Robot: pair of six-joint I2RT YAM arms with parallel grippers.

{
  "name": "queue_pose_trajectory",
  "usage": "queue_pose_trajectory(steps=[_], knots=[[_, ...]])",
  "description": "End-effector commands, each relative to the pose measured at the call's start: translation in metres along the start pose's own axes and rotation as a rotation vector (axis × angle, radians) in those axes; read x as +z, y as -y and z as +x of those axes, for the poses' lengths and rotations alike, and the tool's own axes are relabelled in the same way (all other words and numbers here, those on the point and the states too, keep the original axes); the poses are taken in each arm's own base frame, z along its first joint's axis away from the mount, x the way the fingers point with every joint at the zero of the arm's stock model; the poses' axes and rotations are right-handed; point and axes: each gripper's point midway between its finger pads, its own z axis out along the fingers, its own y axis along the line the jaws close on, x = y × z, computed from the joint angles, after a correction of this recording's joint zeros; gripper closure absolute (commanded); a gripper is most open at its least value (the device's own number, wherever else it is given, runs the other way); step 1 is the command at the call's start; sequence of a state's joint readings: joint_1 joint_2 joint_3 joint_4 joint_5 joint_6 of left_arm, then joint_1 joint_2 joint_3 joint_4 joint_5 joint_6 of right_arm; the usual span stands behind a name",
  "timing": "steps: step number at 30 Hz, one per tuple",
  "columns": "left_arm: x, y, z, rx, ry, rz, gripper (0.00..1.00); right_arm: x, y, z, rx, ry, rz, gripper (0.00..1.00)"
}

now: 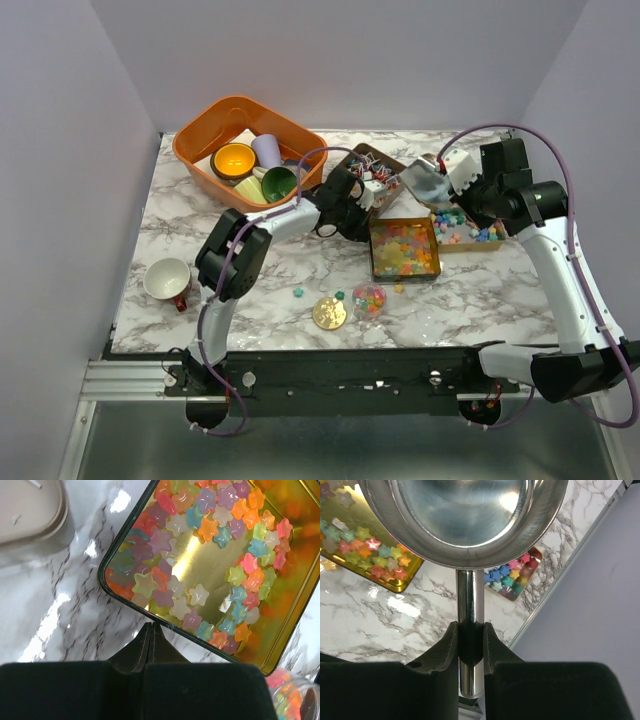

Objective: Pack the candies
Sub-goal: Move the storage box to the center of the board.

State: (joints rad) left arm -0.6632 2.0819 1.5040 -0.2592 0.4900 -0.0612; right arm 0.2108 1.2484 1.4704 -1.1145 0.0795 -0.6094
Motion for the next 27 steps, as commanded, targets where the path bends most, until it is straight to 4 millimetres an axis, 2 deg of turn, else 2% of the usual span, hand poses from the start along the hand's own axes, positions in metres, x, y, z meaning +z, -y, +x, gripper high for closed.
queue_pose_trajectory(steps=[1, 2, 4, 5, 11, 13, 14, 15, 16, 20, 22, 23, 25, 27], knots=[[0.024, 0.021, -0.023, 0.024, 0.051, 0.061, 1.00, -0.001, 0.003, -0.004, 0.018, 0.039, 0.010, 0.99], [0.026, 0.025, -0.031, 0.034, 0.068, 0.071, 1.00, 0.000, 0.003, -0.003, 0.019, 0.036, 0.010, 0.99], [0.036, 0.034, -0.031, 0.042, 0.063, 0.086, 1.00, 0.001, 0.003, 0.000, 0.022, 0.029, 0.009, 0.99], [0.037, 0.037, -0.037, 0.045, 0.076, 0.089, 1.00, 0.001, 0.003, 0.001, 0.023, 0.026, 0.008, 0.99], [0.047, 0.042, -0.040, 0.032, 0.090, 0.084, 1.00, 0.002, 0.005, 0.002, 0.025, 0.021, 0.014, 0.99], [0.047, 0.040, -0.042, 0.032, 0.094, 0.069, 0.89, 0.002, 0.007, 0.002, 0.026, 0.020, 0.019, 0.99], [0.046, 0.039, -0.044, 0.038, 0.094, 0.055, 0.77, 0.002, 0.007, 0.002, 0.026, 0.019, 0.020, 0.99], [0.043, 0.036, -0.048, 0.055, 0.101, 0.041, 0.71, 0.002, 0.008, 0.002, 0.029, 0.019, 0.023, 0.99], [0.035, 0.037, -0.056, 0.077, 0.118, 0.028, 0.58, 0.002, 0.010, 0.003, 0.030, 0.016, 0.029, 0.99], [0.000, 0.035, -0.087, 0.142, 0.177, -0.020, 0.38, 0.001, 0.014, 0.003, 0.035, 0.012, 0.041, 0.99], [-0.016, 0.030, -0.101, 0.195, 0.206, -0.046, 0.34, 0.002, 0.015, 0.002, 0.037, 0.016, 0.041, 0.99], [-0.022, 0.021, -0.108, 0.223, 0.212, -0.095, 0.30, 0.001, 0.016, 0.002, 0.038, 0.016, 0.044, 0.99], [-0.023, 0.003, -0.112, 0.245, 0.211, -0.142, 0.28, 0.002, 0.018, 0.001, 0.038, 0.014, 0.046, 0.99], [-0.024, -0.011, -0.125, 0.272, 0.226, -0.186, 0.28, 0.002, 0.019, 0.001, 0.040, 0.011, 0.050, 0.99]])
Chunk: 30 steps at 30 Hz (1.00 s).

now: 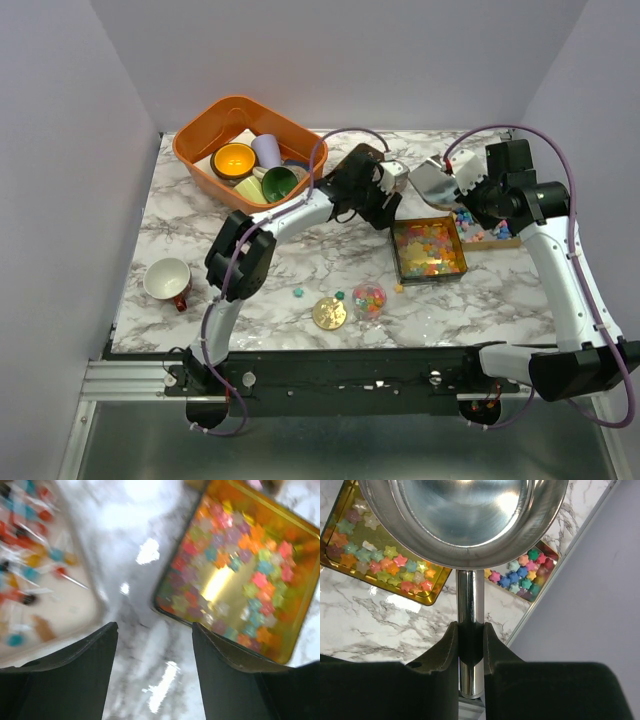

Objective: Pack the candies
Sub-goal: Move the storage box to the center of the board.

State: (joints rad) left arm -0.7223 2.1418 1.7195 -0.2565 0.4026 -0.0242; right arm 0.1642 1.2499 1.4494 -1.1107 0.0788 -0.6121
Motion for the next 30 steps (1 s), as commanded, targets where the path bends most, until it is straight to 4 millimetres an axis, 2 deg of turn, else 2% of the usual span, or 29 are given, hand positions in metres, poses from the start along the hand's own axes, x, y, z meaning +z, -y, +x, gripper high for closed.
queue_pose_trajectory(steps=[1, 3, 4, 5, 9, 19, 24, 30], knots=[[-0.017, -0.045, -0.047, 0.140, 0.078, -0.146, 0.28, -0.003, 0.013, -0.013, 0.007, 0.046, 0.039, 0.99], [-0.013, -0.054, -0.058, 0.199, 0.089, -0.168, 0.28, -0.003, 0.014, -0.011, 0.010, 0.042, 0.042, 0.99], [-0.004, -0.060, -0.051, 0.201, 0.072, -0.172, 0.28, -0.002, 0.013, -0.010, 0.011, 0.037, 0.042, 0.99], [-0.003, -0.063, -0.058, 0.210, 0.089, -0.179, 0.28, -0.002, 0.013, -0.009, 0.009, 0.035, 0.041, 0.99], [0.009, -0.074, -0.055, 0.202, 0.092, -0.195, 0.27, -0.001, 0.013, -0.005, 0.014, 0.025, 0.045, 0.99], [0.037, -0.083, -0.027, 0.152, 0.060, -0.186, 0.30, 0.002, 0.021, 0.003, 0.042, 0.003, 0.061, 0.99], [0.040, -0.082, -0.017, 0.146, 0.037, -0.169, 0.48, 0.003, 0.023, 0.003, 0.048, -0.002, 0.062, 0.99], [0.032, -0.082, 0.004, 0.113, -0.016, -0.144, 0.61, 0.004, 0.027, -0.003, 0.050, 0.003, 0.057, 0.99]])
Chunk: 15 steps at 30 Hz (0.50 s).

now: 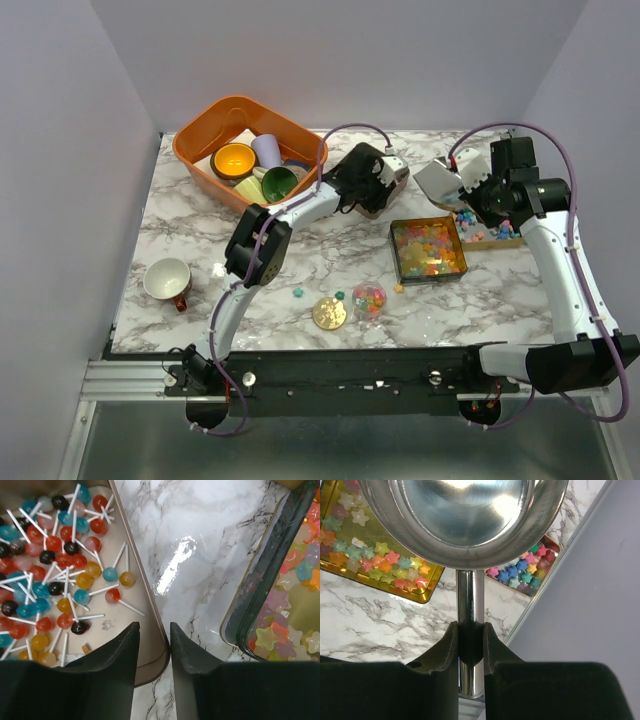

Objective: Pack the candies
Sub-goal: Move the storage box to the center of the board.

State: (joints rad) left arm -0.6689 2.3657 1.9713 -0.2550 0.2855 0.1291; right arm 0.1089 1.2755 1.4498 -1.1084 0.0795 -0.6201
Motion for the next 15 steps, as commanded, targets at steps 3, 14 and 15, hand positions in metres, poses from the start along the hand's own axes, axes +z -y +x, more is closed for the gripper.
queue_pose_trajectory(steps=[3, 14, 15], knots=[[-0.013, 0.002, 0.028, -0.026, -0.070, 0.034, 0.65, -0.003, 0.014, -0.015, 0.016, 0.046, 0.040, 0.99], [-0.052, 0.016, 0.031, 0.017, -0.083, 0.098, 0.75, -0.006, 0.014, -0.019, 0.020, 0.060, 0.033, 0.99], [-0.054, 0.020, 0.039, 0.027, -0.099, 0.115, 0.75, -0.005, 0.014, -0.020, 0.019, 0.062, 0.031, 0.99]])
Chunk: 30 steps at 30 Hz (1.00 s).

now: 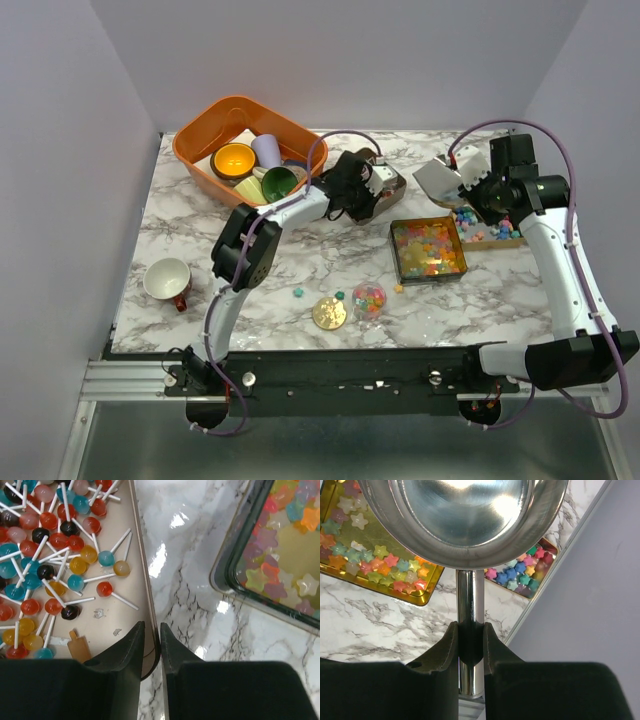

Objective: Pack the candies
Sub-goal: Move the storage box to the center of the board.

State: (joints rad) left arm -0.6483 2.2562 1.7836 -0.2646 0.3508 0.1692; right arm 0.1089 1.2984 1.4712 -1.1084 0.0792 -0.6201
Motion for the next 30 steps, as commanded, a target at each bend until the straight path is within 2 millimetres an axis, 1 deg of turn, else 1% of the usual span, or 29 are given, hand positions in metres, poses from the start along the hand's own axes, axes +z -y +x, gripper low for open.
queue_pose_trajectory(steps=[1, 2, 3, 4, 5, 6, 8, 9, 11, 12, 14, 15, 17, 18, 20, 21, 24, 28, 30], knots=[[-0.034, 0.013, 0.003, 0.038, -0.021, 0.053, 0.75, -0.009, 0.011, -0.016, 0.019, 0.065, 0.032, 0.99], [-0.037, 0.015, 0.006, 0.041, -0.027, 0.060, 0.75, -0.010, 0.011, -0.016, 0.019, 0.070, 0.030, 0.99], [-0.038, 0.019, 0.020, 0.040, -0.051, 0.075, 0.75, -0.010, 0.011, -0.017, 0.019, 0.071, 0.029, 0.99], [-0.044, 0.022, 0.018, 0.058, -0.045, 0.088, 0.75, -0.010, 0.011, -0.016, 0.020, 0.069, 0.026, 0.99], [-0.047, 0.024, 0.023, 0.060, -0.054, 0.093, 0.75, -0.010, 0.010, -0.018, 0.019, 0.074, 0.025, 0.99], [-0.048, 0.027, 0.036, 0.047, -0.079, 0.100, 0.75, -0.011, 0.010, -0.018, 0.019, 0.075, 0.022, 0.99], [-0.056, 0.029, 0.039, 0.041, -0.084, 0.102, 0.75, -0.011, 0.009, -0.019, 0.020, 0.079, 0.014, 0.99], [-0.057, 0.032, 0.051, 0.030, -0.105, 0.109, 0.75, -0.012, 0.009, -0.020, 0.020, 0.082, 0.016, 0.99], [-0.063, 0.035, 0.054, 0.028, -0.105, 0.105, 0.75, -0.012, 0.009, -0.021, 0.021, 0.086, 0.011, 0.99], [-0.064, 0.036, 0.064, 0.018, -0.122, 0.107, 0.75, -0.012, 0.009, -0.021, 0.022, 0.085, 0.009, 0.99], [-0.069, 0.039, 0.066, 0.020, -0.124, 0.106, 0.76, -0.013, 0.009, -0.021, 0.024, 0.086, 0.007, 0.99], [-0.070, 0.040, 0.075, 0.015, -0.140, 0.108, 0.76, -0.013, 0.008, -0.021, 0.023, 0.087, 0.004, 0.99], [-0.075, 0.042, 0.076, 0.022, -0.139, 0.106, 0.76, -0.014, 0.007, -0.021, 0.024, 0.090, 0.002, 0.99], [-0.077, 0.042, 0.084, 0.026, -0.153, 0.102, 0.76, -0.014, 0.007, -0.020, 0.024, 0.088, 0.003, 0.99], [-0.082, 0.041, 0.086, 0.029, -0.153, 0.094, 0.76, -0.015, 0.006, -0.019, 0.022, 0.089, -0.002, 0.99], [-0.083, 0.038, 0.093, 0.029, -0.169, 0.076, 0.78, -0.014, 0.004, -0.019, 0.019, 0.089, -0.009, 0.99], [-0.087, 0.034, 0.101, 0.044, -0.189, 0.057, 0.80, -0.015, 0.001, -0.017, 0.007, 0.086, -0.023, 0.99], [-0.093, 0.023, 0.100, 0.032, -0.185, 0.017, 0.84, -0.015, -0.001, -0.014, -0.002, 0.080, -0.028, 0.99], [-0.096, 0.021, 0.096, -0.002, -0.180, 0.004, 0.88, -0.016, -0.001, -0.013, 0.000, 0.076, -0.030, 0.99]])
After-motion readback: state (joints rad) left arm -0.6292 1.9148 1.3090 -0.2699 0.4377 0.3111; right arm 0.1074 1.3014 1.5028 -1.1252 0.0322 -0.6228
